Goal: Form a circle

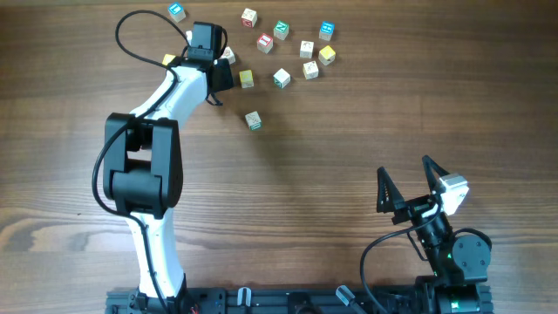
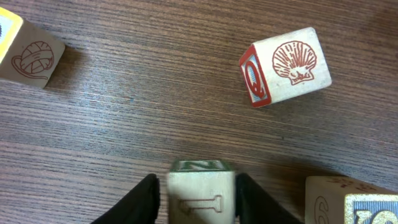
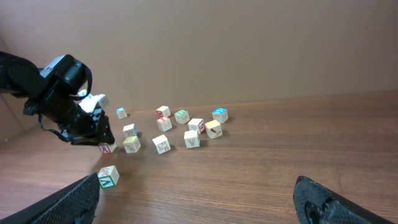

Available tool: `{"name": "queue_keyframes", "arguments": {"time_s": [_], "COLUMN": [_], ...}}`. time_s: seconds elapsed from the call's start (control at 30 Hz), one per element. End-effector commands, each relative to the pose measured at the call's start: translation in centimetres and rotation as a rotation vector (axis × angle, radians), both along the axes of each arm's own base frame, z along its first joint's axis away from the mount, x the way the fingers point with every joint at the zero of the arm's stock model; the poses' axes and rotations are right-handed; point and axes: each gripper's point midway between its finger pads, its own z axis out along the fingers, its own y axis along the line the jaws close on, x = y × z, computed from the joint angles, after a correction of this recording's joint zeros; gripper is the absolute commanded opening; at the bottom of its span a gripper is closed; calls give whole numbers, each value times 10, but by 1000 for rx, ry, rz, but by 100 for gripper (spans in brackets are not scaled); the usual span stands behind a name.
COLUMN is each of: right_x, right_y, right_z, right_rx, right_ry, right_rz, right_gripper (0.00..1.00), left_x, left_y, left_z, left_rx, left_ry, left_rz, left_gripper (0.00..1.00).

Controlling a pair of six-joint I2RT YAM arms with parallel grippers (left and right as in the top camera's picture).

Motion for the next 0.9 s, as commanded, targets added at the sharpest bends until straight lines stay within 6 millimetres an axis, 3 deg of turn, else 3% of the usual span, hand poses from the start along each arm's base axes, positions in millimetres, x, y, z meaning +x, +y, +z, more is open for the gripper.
{"name": "queue_keyframes", "arguments": {"time_s": [0.0,0.2,0.3,0.47,0.57,0.67,0.87], "right_x": [0,0,0,0,0,0,0], "right_y": [0,0,0,0,0,0,0], "right_z": [3,3,3,3,3,3,3], "right_rx": [-4,-5,-4,-5,-4,-5,-4], "right_ry": [-14,-14,-14,-14,-14,-14,-14], "right_rz": [-4,-4,-4,-4,-4,-4,-4], "right_gripper": [100,100,100,100,100,100,100], "left_x": [-1,-2,-3,-15,-36,-72,-145], "left_y": [1,1,1,3,4,-12,-20], "left_z": [-10,-10,0,57,89,111,96], "left_rx": [6,6,5,-8,-45,-142,-203], "left_ry": [19,21,16,-26,-12,72,363], "left_rz": [-11,-12,-11,0,34,-20,-40], "left_gripper": [36,34,23,21,23,26,24]}}
